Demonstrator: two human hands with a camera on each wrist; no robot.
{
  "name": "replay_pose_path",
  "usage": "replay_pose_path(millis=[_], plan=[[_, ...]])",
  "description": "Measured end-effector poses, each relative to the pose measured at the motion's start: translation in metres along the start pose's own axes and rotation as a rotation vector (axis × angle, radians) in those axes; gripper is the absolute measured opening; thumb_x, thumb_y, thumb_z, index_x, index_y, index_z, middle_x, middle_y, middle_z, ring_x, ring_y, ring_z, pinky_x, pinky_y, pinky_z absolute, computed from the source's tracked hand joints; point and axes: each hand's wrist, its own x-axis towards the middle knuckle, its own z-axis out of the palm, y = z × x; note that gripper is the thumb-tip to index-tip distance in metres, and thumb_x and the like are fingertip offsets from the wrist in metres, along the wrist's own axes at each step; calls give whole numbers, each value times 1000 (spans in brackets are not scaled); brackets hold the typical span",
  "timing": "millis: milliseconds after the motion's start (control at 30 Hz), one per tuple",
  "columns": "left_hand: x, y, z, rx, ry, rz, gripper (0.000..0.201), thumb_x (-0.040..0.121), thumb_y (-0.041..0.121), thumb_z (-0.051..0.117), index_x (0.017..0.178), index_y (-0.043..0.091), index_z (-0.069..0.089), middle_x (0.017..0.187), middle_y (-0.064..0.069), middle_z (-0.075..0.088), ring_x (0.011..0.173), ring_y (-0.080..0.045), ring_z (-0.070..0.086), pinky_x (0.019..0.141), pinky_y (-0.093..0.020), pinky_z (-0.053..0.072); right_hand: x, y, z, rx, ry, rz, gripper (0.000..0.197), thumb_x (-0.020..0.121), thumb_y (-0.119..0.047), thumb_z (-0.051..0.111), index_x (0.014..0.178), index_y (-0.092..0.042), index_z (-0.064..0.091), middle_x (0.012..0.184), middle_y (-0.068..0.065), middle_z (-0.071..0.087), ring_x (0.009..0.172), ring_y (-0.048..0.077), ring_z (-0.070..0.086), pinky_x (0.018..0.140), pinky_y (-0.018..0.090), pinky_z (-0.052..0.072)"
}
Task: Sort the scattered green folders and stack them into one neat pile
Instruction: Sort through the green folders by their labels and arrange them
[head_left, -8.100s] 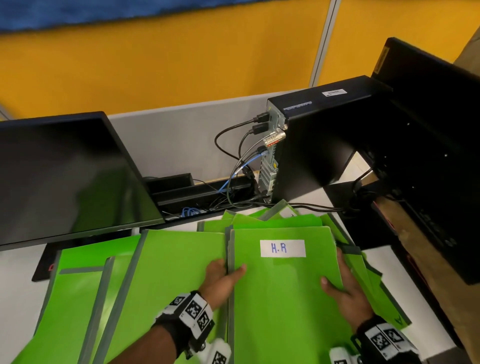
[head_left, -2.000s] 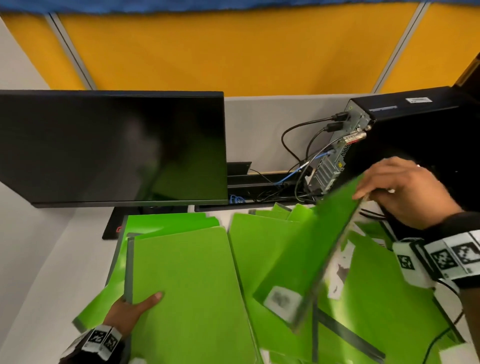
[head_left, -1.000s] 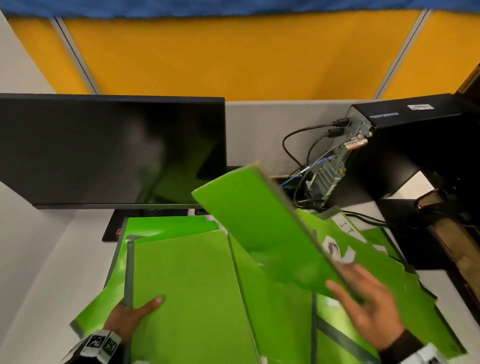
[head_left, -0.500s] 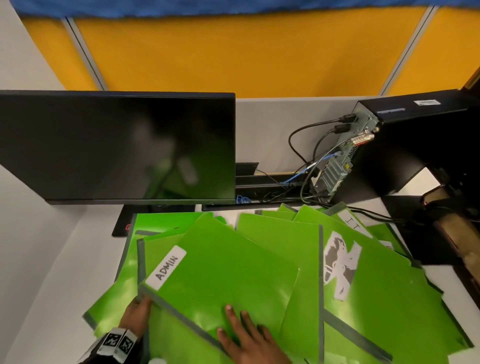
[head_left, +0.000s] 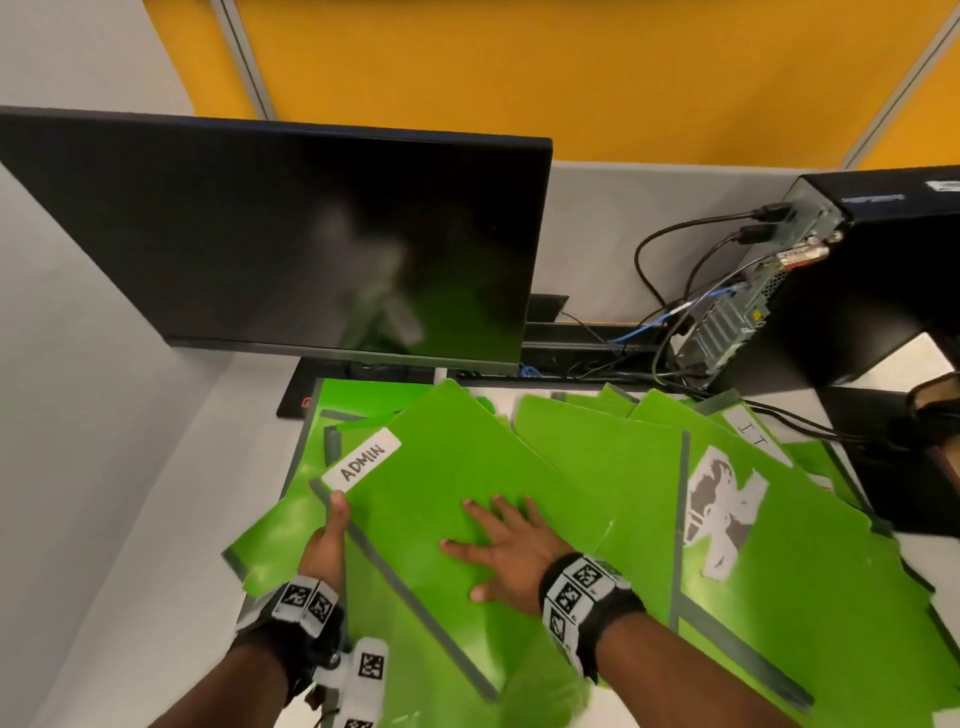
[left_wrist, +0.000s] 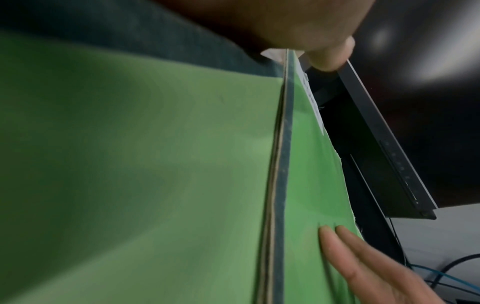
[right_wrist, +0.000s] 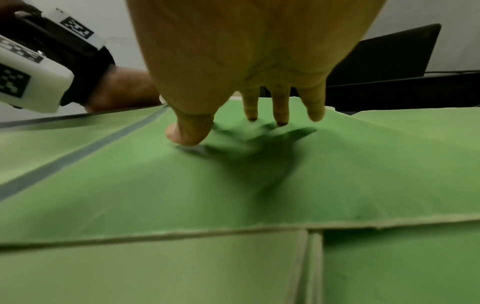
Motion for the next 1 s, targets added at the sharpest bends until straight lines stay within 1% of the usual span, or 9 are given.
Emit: replay_pose_path(millis=[133, 267, 533, 633, 700, 767, 833, 900, 1000], plan=[[4, 0, -3, 175, 52, 23, 74, 82, 55, 58, 129, -2, 48, 131, -23, 52, 109, -33, 50, 90, -34, 35, 7, -7, -4, 9, 5, -44, 68, 93, -31, 51, 144, -47, 10, 157, 1, 2, 139, 37, 14, 112, 52, 23], [1, -1, -2, 200, 78, 29, 73, 80, 54, 62, 126, -2, 50, 105, -16, 54, 91, -28, 47, 81, -32, 34, 8, -21, -2, 13, -12, -26, 73, 90, -36, 55, 145, -45, 8, 153, 2, 14, 138, 35, 19, 111, 50, 24], [-8, 0, -3, 230, 76, 19, 77, 75, 52, 68, 127, -1, 48, 125, -23, 55, 106, -33, 53, 85, -34, 36, 2, -49, 10, 123, 39, 74, 77, 91, -44, 50, 149, -29, 3, 152, 3, 13, 137, 37, 18, 107, 48, 34], [-12, 1, -3, 278, 81, 14, 78, 73, 48, 73, 126, -2, 48, 123, -23, 56, 93, -29, 50, 82, -33, 39, -2, -39, 5, 332, 93, 108, 70, 89, -52, 47, 148, -30, 16, 146, 0, 26, 135, 30, 27, 110, 43, 31], [-15, 0, -3, 327, 81, 12, 84, 71, 52, 73, 129, -3, 46, 122, -23, 56, 92, -29, 49, 82, -35, 40, -13, -5, 2, 464, 304, 356, 65, 89, -51, 49, 146, -33, 24, 142, -1, 33, 130, 24, 36, 107, 39, 35], [-15, 0, -5, 362, 75, 2, 90, 69, 57, 71, 131, -2, 43, 122, -23, 55, 95, -31, 51, 81, -35, 41, -35, 38, 6, 505, 505, 836, 68, 85, -47, 56, 144, -27, 28, 139, 5, 35, 128, 26, 36, 102, 43, 38], [-18, 0, -6, 399, 69, -10, 93, 67, 62, 69, 129, -3, 44, 119, -24, 57, 93, -31, 54, 77, -35, 43, -60, 71, 13, 626, 488, 1260, 81, 79, -48, 65, 142, -15, 26, 141, 13, 32, 130, 32, 32, 101, 49, 36], [-19, 0, -6, 422, 71, -3, 92, 66, 63, 69, 125, -4, 47, 112, -24, 59, 85, -29, 52, 69, -33, 42, -72, 85, 21, 724, 322, 1436, 94, 74, -54, 68, 138, -3, 24, 140, 21, 32, 130, 35, 34, 102, 47, 35], [-18, 1, -5, 451, 79, -11, 93, 67, 63, 69, 128, -4, 44, 107, -23, 59, 85, -30, 54, 64, -32, 40, -68, 94, 35, 761, 226, 1439, 96, 74, -54, 68, 136, 4, 23, 137, 23, 35, 125, 34, 40, 101, 40, 37]])
